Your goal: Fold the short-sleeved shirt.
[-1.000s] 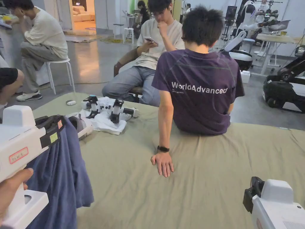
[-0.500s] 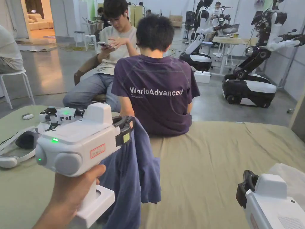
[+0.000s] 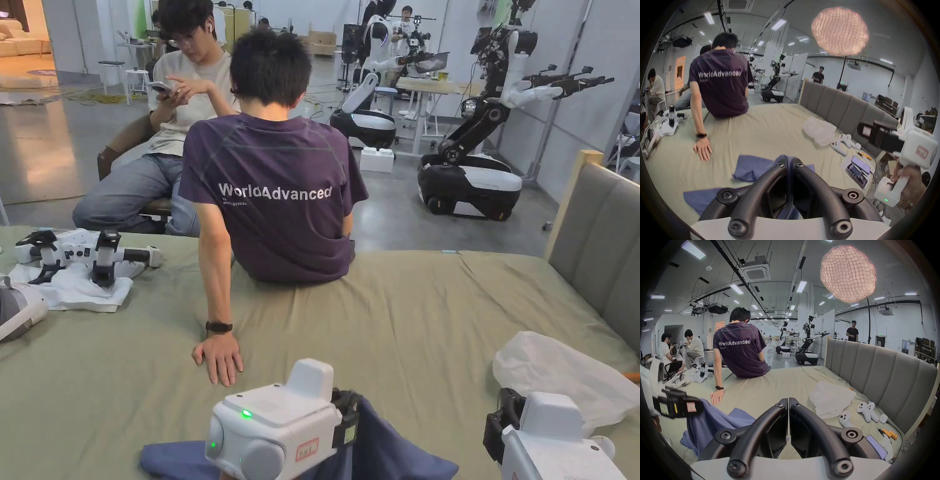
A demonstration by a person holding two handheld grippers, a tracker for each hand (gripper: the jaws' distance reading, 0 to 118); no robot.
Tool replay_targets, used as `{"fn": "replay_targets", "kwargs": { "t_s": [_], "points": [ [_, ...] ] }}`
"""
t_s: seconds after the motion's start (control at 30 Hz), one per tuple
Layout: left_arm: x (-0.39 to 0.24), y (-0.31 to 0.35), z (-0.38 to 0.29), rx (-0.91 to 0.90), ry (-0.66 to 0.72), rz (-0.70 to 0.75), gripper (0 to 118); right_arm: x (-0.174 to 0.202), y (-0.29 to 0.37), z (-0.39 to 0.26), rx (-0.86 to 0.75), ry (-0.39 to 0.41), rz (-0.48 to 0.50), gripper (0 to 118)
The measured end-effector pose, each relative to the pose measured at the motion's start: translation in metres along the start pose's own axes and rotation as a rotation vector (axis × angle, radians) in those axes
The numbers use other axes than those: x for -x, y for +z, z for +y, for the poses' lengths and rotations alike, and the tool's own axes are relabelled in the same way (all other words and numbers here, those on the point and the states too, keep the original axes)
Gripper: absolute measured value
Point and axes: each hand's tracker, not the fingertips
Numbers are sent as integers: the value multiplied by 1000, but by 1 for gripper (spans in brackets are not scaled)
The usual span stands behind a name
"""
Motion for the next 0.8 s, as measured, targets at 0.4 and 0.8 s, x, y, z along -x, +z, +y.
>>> {"fn": "replay_targets", "kwargs": {
  "t_s": [0.4,0.8],
  "points": [
    [54,57,-4,-99,32,202,73,36,-3,4,-16,27,66,0],
    [100,130,17,-334,-28,542,0,84,-1,40,-147,37,105,0]
  ]
}}
